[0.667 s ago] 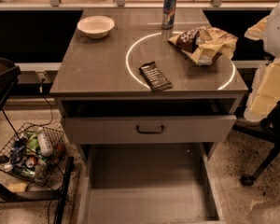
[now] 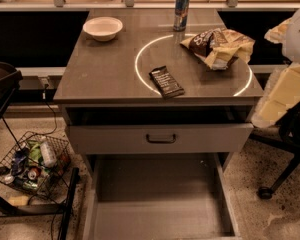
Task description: Place rxbar chocolate into paper bowl
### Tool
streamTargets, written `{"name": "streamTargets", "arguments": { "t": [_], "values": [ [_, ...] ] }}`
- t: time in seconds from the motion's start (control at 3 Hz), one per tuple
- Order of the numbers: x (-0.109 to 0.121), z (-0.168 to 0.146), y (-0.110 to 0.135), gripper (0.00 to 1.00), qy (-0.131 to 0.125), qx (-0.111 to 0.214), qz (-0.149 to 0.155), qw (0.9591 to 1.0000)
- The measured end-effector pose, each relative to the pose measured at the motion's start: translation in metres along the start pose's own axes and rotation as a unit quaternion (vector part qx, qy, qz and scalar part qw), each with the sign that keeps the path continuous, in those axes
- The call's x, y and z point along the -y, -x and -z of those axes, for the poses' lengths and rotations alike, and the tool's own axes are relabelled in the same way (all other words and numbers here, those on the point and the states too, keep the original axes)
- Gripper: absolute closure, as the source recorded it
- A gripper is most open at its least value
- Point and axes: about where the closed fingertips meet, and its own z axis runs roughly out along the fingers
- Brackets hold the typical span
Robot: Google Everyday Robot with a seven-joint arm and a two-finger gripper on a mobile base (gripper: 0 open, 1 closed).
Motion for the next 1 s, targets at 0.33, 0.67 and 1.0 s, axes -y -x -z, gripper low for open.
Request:
{"name": "streamTargets", "arguments": {
  "t": [0.33, 0.67, 1.0],
  "values": [
    [-0.005, -0.027, -0.002, 0.00, -0.002, 0.083, -0.086, 0.9928],
    [0.012, -0.056, 0.014, 0.00, -0.015, 0.212, -0.158, 0.9643],
    [0.040, -0.064, 0.038, 0.00, -0.043, 0.303, -0.188, 0.9332]
  ]
}}
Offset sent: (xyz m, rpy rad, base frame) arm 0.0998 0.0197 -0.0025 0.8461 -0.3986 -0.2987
